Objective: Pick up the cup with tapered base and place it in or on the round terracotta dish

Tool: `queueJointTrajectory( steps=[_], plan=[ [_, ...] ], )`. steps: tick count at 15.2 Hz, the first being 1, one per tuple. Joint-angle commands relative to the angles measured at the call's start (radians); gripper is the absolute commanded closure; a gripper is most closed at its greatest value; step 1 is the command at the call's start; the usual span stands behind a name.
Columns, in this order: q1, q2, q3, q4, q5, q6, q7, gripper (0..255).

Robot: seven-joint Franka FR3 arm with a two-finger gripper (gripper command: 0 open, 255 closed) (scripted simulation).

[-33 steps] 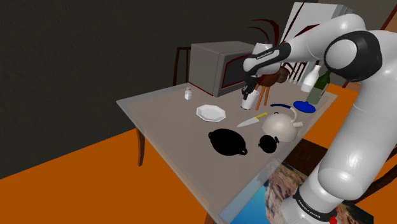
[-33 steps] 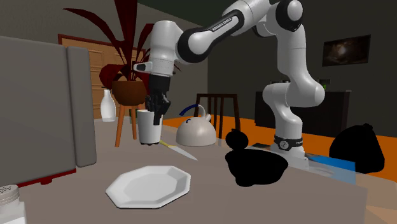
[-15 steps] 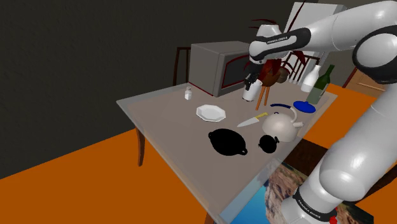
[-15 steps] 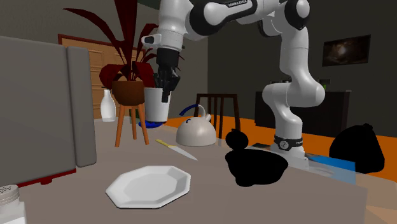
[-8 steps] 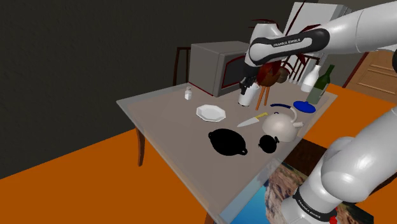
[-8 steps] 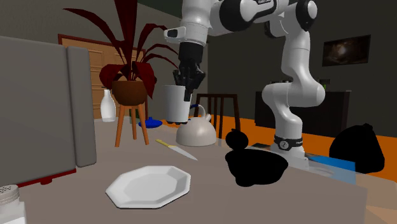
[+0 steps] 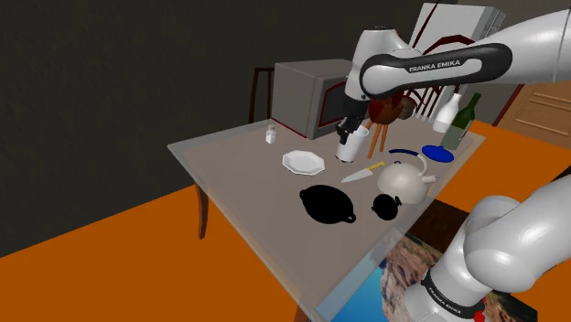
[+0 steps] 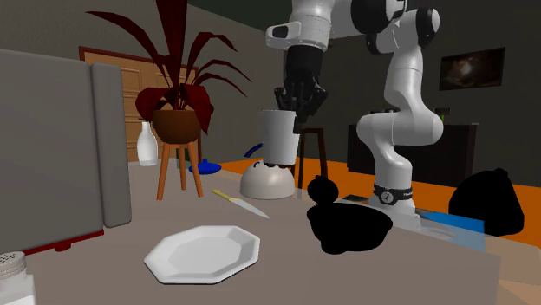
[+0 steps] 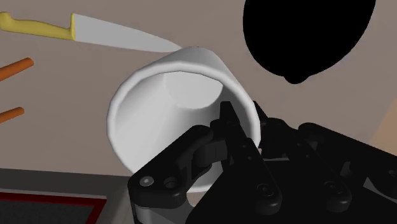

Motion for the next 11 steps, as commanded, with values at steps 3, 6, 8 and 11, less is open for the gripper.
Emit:
queueJointTrajectory(
  steps=[3, 6, 8, 11],
  plan=[
    [0.034, -0.06, 0.075, -0.045, 0.016, -0.029, 0.099, 255],
    [0.062, -0.092, 0.132, -0.062, 0.036, -0.053, 0.17, 255],
    [0.082, -0.108, 0.17, -0.069, 0.052, -0.069, 0.217, 255],
    [0.111, -0.122, 0.226, -0.069, 0.077, -0.091, 0.286, 255]
  ],
)
